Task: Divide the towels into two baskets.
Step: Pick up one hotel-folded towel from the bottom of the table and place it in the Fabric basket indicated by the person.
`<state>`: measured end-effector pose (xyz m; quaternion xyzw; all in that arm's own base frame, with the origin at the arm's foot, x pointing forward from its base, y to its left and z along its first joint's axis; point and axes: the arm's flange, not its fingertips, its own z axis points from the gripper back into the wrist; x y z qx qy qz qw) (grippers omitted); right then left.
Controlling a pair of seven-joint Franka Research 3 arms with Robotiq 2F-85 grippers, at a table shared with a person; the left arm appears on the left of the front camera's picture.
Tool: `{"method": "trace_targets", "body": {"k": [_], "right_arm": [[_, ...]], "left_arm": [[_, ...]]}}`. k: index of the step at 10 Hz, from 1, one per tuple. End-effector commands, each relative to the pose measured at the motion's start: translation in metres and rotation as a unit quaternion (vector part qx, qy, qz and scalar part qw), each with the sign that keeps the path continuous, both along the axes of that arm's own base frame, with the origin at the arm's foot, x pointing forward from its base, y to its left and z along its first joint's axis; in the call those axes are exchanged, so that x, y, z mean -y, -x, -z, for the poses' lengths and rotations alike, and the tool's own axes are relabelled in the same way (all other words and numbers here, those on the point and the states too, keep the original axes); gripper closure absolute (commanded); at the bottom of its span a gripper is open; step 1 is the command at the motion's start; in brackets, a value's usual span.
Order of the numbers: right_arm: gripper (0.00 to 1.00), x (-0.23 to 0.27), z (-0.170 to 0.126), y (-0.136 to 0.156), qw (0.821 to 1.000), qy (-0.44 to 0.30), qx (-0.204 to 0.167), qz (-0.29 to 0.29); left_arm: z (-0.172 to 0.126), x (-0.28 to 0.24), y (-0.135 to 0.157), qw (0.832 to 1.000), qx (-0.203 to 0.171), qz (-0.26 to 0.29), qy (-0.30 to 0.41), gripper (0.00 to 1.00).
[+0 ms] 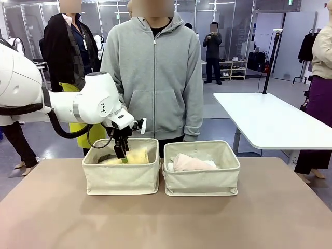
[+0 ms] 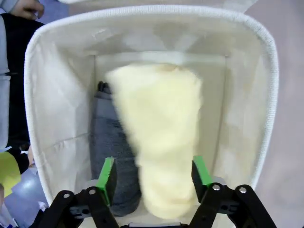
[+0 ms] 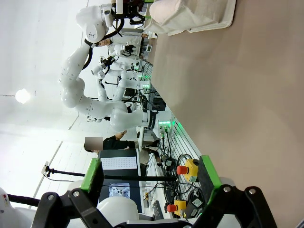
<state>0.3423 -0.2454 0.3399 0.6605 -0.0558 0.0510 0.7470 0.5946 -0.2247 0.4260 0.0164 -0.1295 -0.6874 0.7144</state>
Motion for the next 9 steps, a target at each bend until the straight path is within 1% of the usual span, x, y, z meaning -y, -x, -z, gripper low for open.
{"method": "trace_targets", "body": {"k": [1, 3, 4, 9], "right_arm": [[0.0, -0.001, -0.001, 0.004, 1.0, 0.002, 0.009, -0.006], [0.0, -0.001, -0.001, 0.004, 1.0, 0.002, 0.009, -0.006], [0.0, -0.001, -0.001, 0.004, 1.0, 0.002, 0.009, -0.006], [0.0, -0.001, -0.001, 0.004, 1.0, 0.002, 0.009, -0.006]], "left_arm": [[-0.009, -0.002, 0.006, 1.0, 0.003, -0.015, -0.014, 0.0], [-0.016, -0.006, 0.017, 0.998, 0.023, -0.052, -0.01, 0.0], [-0.009, 0.001, 0.002, 1.0, 0.007, -0.009, -0.001, 0.0], [-0.009, 0.001, 0.002, 1.0, 0.007, -0.009, -0.001, 0.0]]}}
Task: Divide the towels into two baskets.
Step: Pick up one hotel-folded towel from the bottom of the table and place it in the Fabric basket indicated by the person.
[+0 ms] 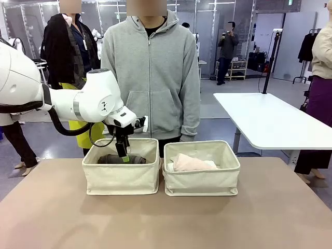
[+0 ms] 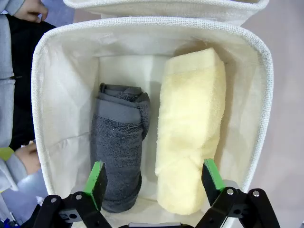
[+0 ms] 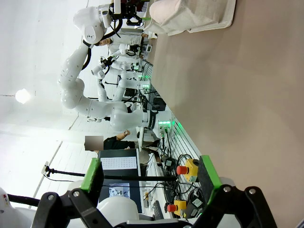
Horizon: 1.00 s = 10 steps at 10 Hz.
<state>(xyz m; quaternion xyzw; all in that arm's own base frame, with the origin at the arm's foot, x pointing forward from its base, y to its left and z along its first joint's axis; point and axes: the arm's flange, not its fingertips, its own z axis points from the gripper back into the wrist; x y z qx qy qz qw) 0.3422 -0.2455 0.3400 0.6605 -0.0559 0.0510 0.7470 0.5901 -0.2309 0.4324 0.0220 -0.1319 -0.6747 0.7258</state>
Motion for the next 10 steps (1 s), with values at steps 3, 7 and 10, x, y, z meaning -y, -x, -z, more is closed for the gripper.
{"method": "trace_targets", "body": {"k": [3, 7, 10], "right_arm": [[0.0, -0.001, -0.001, 0.004, 1.0, 0.002, 0.009, -0.006], [0.0, -0.001, -0.001, 0.004, 1.0, 0.002, 0.009, -0.006], [0.0, -0.001, -0.001, 0.004, 1.0, 0.002, 0.009, -0.006]], "left_arm": [[-0.002, -0.005, -0.003, 1.0, 0.003, 0.009, -0.001, 0.0], [-0.057, -0.023, 0.002, 0.989, -0.054, -0.049, 0.127, 0.0], [-0.09, -0.109, 0.052, 0.95, -0.159, -0.139, 0.231, 0.0]]}}
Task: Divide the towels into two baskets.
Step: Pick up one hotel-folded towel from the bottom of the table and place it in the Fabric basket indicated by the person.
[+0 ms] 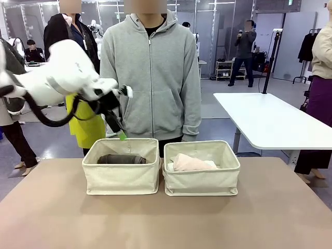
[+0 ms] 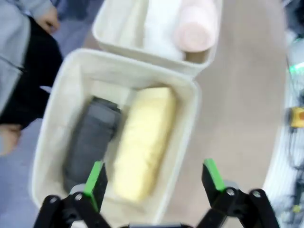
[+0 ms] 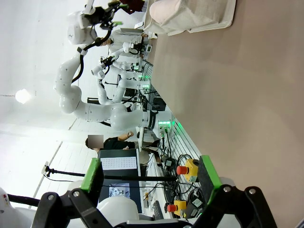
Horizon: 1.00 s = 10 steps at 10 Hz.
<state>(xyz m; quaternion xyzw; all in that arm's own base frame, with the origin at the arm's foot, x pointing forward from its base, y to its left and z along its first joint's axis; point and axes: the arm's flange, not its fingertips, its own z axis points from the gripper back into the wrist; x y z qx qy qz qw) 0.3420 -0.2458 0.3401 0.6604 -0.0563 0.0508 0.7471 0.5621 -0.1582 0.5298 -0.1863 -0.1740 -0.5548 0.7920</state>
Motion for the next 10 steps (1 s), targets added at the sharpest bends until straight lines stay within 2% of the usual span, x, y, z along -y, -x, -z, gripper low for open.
{"method": "trace_targets", "body": {"k": [1, 2, 3, 5, 8, 9, 10], "right_arm": [[0.0, -0.001, -0.001, 0.003, 1.0, 0.002, 0.009, -0.007], [0.0, -0.001, -0.001, 0.003, 1.0, 0.002, 0.009, -0.007], [0.0, -0.001, -0.001, 0.003, 1.0, 0.002, 0.009, -0.007], [0.0, -0.001, -0.001, 0.003, 1.0, 0.002, 0.009, -0.007], [0.0, -0.001, -0.001, 0.003, 1.0, 0.002, 0.009, -0.007], [0.0, -0.001, -0.001, 0.003, 1.0, 0.002, 0.009, -0.007], [0.0, -0.001, -0.001, 0.003, 1.0, 0.002, 0.009, -0.007]], "left_arm": [[0.011, -0.068, 0.042, 0.989, -0.102, -0.058, 0.09, 0.0], [0.018, -0.102, 0.06, 0.976, -0.142, -0.086, 0.142, 0.0], [0.024, -0.137, 0.079, 0.954, -0.183, -0.103, 0.215, 0.0], [0.056, -0.222, 0.122, 0.906, -0.223, -0.163, 0.32, 0.0], [0.127, -0.343, 0.201, 0.827, -0.244, -0.27, 0.429, 0.0], [0.145, -0.37, 0.226, 0.803, -0.235, -0.301, 0.457, 0.0], [0.15, -0.387, 0.239, 0.797, -0.215, -0.302, 0.476, 0.0]]}}
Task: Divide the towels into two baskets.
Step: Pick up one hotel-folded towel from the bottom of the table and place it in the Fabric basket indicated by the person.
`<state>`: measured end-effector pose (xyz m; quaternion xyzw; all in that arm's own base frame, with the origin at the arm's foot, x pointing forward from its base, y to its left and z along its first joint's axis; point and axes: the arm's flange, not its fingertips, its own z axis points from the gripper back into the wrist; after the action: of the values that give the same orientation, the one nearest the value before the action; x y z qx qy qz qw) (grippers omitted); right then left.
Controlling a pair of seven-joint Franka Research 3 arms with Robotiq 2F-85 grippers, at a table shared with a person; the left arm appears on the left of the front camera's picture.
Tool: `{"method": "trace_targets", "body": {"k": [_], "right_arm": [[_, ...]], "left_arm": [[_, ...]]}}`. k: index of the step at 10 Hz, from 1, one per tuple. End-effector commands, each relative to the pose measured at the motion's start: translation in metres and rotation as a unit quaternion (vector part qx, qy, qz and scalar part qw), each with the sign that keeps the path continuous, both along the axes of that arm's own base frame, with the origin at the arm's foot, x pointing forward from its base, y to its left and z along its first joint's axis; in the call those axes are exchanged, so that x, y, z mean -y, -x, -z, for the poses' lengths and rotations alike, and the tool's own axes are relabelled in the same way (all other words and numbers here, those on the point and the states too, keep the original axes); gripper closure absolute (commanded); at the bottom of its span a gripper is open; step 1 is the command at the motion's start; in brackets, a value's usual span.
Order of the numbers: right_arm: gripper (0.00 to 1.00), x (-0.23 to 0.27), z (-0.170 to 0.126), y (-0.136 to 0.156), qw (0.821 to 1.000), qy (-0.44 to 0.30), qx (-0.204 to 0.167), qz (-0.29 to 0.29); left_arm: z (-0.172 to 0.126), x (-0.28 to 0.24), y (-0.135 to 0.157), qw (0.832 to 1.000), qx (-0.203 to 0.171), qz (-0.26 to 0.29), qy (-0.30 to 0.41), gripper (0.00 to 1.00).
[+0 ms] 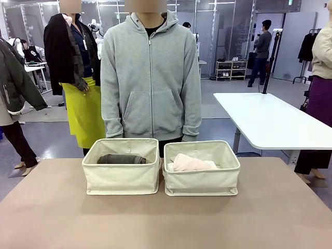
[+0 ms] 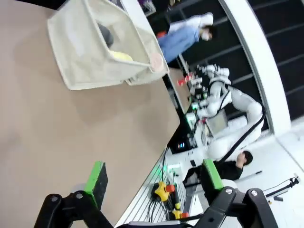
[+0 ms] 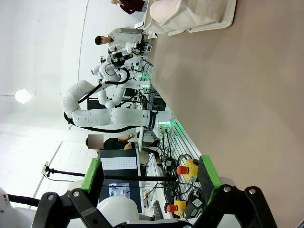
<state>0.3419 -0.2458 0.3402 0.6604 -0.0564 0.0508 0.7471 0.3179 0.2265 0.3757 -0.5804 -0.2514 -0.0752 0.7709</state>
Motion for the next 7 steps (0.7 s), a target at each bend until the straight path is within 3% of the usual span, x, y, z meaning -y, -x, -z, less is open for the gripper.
{"method": "trace_targets", "body": {"k": [1, 2, 3, 7], "right_arm": [[0.0, -0.001, -0.001, 0.003, 1.0, 0.002, 0.009, -0.007], [0.0, -0.001, -0.001, 0.003, 1.0, 0.002, 0.009, -0.007], [0.0, -0.001, -0.001, 0.003, 1.0, 0.002, 0.009, -0.007], [0.0, -0.001, -0.001, 0.003, 1.0, 0.002, 0.009, -0.007]], "left_arm": [[0.001, -0.014, 0.004, 1.0, 0.025, -0.011, 0.011, 0.0], [0.005, -0.018, -0.003, 0.999, 0.039, -0.006, -0.022, 0.0], [0.006, -0.015, 0.013, 1.0, 0.005, -0.02, 0.007, 0.0], [0.006, -0.015, 0.013, 1.0, 0.005, -0.02, 0.007, 0.0]]}}
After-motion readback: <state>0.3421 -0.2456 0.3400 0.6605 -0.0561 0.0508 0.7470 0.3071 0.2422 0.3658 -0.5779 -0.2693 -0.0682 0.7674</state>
